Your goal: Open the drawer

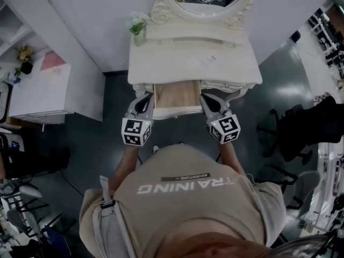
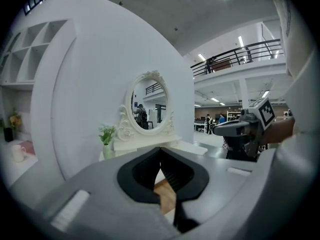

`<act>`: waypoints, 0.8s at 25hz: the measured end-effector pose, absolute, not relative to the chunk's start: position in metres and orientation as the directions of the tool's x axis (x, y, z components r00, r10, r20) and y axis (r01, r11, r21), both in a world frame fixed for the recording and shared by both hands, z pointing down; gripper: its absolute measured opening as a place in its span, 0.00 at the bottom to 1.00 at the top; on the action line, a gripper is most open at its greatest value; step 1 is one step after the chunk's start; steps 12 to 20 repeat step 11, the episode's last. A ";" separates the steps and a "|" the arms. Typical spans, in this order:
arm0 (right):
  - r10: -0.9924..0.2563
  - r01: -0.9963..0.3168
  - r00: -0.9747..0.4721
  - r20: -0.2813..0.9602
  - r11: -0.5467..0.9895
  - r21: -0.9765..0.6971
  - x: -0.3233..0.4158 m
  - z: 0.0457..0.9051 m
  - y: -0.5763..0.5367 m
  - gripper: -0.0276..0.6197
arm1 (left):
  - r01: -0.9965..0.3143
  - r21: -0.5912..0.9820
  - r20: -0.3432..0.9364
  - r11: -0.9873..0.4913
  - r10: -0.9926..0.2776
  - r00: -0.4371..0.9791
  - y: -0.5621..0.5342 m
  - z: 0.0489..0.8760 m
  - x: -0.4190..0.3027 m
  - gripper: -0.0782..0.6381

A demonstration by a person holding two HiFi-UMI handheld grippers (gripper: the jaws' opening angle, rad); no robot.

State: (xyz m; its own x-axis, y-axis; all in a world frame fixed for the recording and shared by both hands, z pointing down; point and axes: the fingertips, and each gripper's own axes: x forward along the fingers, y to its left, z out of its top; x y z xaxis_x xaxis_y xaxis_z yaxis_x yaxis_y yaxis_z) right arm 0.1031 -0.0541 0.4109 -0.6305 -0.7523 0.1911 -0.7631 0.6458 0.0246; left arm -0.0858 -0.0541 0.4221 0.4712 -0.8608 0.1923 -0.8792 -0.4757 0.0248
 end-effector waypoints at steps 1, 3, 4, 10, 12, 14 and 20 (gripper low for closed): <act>-0.753 -0.764 -0.630 0.193 0.645 0.023 0.101 0.412 -0.055 0.05 | -0.882 0.027 0.196 -0.471 -0.862 0.467 -0.054 0.424 -0.089 0.12; -0.754 -0.766 -0.627 0.194 0.643 0.025 0.098 0.412 -0.058 0.05 | -0.884 0.033 0.203 -0.466 -0.863 0.462 -0.054 0.427 -0.094 0.12; -0.755 -0.766 -0.626 0.195 0.642 0.028 0.097 0.412 -0.059 0.05 | -0.884 0.036 0.207 -0.466 -0.862 0.463 -0.054 0.429 -0.096 0.12; -0.766 -0.772 -0.615 0.189 0.633 0.052 0.094 0.409 -0.068 0.05 | -0.882 0.043 0.193 -0.470 -0.862 0.468 -0.065 0.429 -0.099 0.12; -0.769 -0.774 -0.612 0.186 0.630 0.056 0.093 0.410 -0.070 0.05 | -0.883 0.045 0.187 -0.468 -0.864 0.467 -0.068 0.428 -0.100 0.12; -0.769 -0.774 -0.612 0.186 0.630 0.056 0.093 0.410 -0.070 0.05 | -0.883 0.045 0.187 -0.468 -0.864 0.467 -0.068 0.428 -0.100 0.12; -0.769 -0.774 -0.612 0.186 0.630 0.056 0.093 0.410 -0.070 0.05 | -0.883 0.045 0.187 -0.468 -0.864 0.467 -0.068 0.428 -0.100 0.12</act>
